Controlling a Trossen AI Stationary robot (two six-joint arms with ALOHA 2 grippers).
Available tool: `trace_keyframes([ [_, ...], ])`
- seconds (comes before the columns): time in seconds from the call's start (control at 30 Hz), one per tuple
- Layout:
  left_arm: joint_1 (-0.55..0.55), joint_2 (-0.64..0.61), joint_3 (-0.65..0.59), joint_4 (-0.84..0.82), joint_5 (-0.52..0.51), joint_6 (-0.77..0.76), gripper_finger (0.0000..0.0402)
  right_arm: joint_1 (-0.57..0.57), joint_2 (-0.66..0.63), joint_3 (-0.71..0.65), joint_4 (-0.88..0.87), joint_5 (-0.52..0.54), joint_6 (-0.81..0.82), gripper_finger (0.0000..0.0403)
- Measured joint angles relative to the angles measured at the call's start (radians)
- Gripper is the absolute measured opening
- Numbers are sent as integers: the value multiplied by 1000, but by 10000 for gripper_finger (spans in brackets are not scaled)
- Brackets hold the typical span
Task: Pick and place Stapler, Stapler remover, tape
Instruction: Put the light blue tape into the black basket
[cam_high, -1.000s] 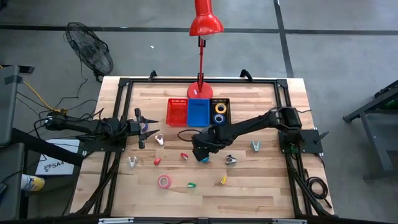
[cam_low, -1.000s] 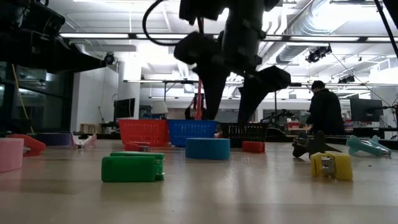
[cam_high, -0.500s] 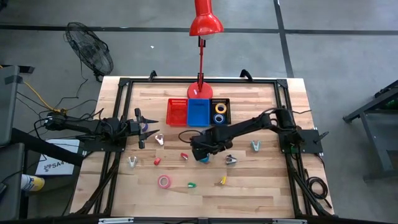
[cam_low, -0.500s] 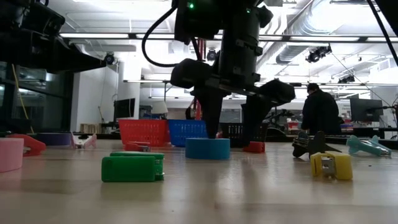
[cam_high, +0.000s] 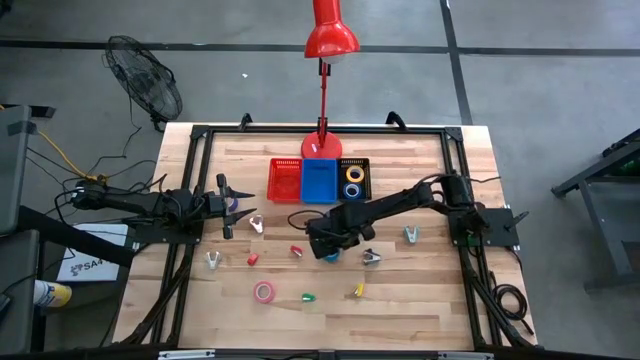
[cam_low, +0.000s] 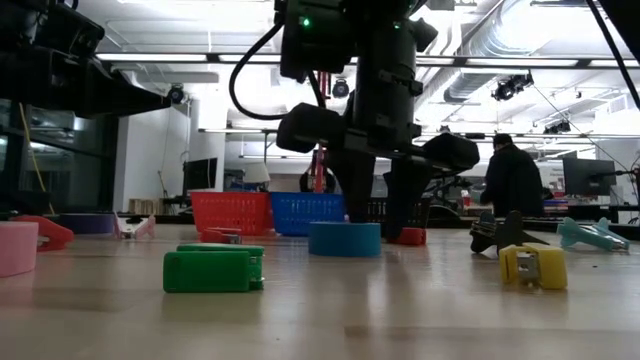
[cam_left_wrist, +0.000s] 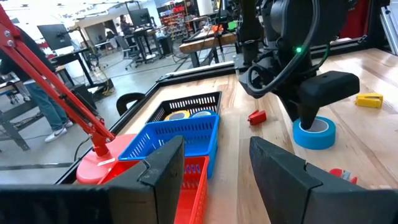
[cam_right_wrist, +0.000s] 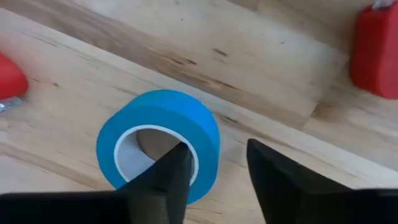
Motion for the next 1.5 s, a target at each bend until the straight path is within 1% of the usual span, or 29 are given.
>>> trace_keyframes([
  [0.3, 0, 0, 0, 1, 0, 0, 179, -1, 0, 4, -7, -35, -17, 28],
  [0.47, 0, 0, 0, 1, 0, 0, 179, -5, 0, 64, -72, -33, -38, 27],
  [0.67, 0, 0, 0, 1, 0, 0, 179, -27, 0, 187, -247, 22, -79, 30],
  [0.83, 0, 0, 0, 1, 0, 0, 179, -79, 0, 288, -417, 85, -156, 29],
  [0.97, 0, 0, 0, 1, 0, 0, 179, -147, 0, 329, -510, 125, -233, 30],
  [1.17, 0, 0, 0, 2, 0, 0, 179, -260, -2, 335, -536, 146, -385, 29],
  [1.5, 0, 0, 0, 2, 0, 0, 179, -414, -20, 327, -563, 215, -674, 29],
])
